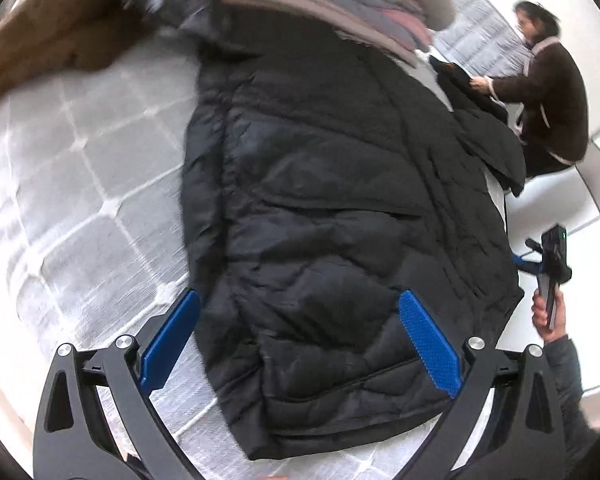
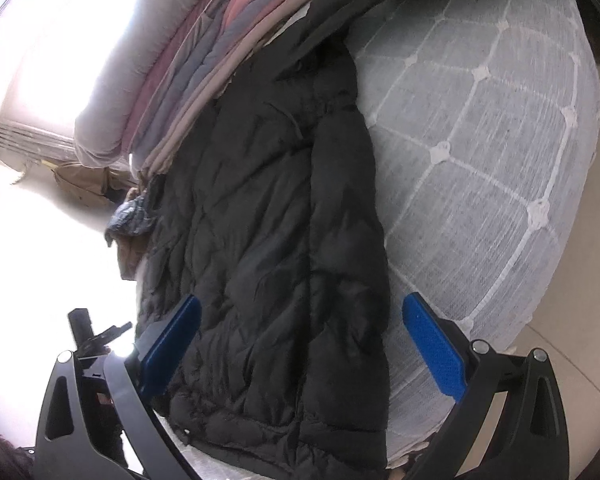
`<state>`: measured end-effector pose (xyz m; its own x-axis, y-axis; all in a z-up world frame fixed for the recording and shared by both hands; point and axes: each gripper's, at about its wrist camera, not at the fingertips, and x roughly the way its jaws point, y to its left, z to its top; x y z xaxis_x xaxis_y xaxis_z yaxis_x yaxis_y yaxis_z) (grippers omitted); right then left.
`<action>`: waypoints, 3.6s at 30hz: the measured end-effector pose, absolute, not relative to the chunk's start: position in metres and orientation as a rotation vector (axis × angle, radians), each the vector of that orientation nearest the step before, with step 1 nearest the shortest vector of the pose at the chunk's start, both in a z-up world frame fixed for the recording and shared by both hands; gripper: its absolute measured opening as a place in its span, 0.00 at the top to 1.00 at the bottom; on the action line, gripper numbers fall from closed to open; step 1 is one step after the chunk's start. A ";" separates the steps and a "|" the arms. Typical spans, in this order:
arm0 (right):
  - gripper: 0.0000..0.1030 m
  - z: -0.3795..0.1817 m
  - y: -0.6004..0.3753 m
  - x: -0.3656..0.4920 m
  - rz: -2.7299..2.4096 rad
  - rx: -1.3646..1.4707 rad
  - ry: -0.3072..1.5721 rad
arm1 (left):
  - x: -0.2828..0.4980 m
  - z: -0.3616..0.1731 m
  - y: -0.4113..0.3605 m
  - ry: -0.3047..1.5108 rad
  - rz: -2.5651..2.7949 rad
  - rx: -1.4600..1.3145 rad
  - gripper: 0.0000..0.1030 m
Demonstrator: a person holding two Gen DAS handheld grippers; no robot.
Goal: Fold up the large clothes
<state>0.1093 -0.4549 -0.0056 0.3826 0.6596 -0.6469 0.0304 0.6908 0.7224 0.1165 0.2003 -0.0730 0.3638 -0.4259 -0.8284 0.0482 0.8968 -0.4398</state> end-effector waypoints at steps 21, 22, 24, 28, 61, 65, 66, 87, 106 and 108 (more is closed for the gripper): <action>0.05 -0.037 -0.442 0.110 0.712 0.867 1.233 | 0.136 -0.101 0.240 1.257 -0.461 -0.602 0.07; 0.05 -0.038 -0.442 0.109 0.721 0.866 1.233 | 0.132 -0.096 0.246 1.241 -0.462 -0.598 0.07; 0.05 -0.041 -0.444 0.110 0.740 0.869 1.234 | 0.132 -0.092 0.255 1.241 -0.432 -0.580 0.07; 0.05 -0.041 -0.444 0.108 0.787 0.881 1.228 | 0.133 -0.115 0.250 1.347 -0.450 -0.541 0.07; 0.85 0.043 -0.396 0.056 0.692 0.841 1.033 | 0.120 -0.021 0.234 1.139 -0.466 -0.515 0.94; 0.85 0.071 -0.372 0.029 0.763 0.815 1.031 | 0.098 0.012 0.248 1.108 -0.484 -0.486 0.94; 0.85 0.075 -0.367 0.021 0.779 0.809 1.037 | 0.090 0.016 0.252 1.112 -0.483 -0.481 0.94; 0.16 -0.072 -0.555 -0.118 0.425 1.533 0.752 | 0.005 0.048 0.344 1.050 0.119 -0.176 0.47; 0.16 -0.249 -0.617 0.017 0.264 2.057 0.166 | 0.111 0.066 0.102 0.918 -0.294 -0.045 0.28; 0.29 -0.252 -0.623 0.027 0.238 2.031 0.179 | 0.108 0.056 0.102 0.934 -0.297 -0.045 0.28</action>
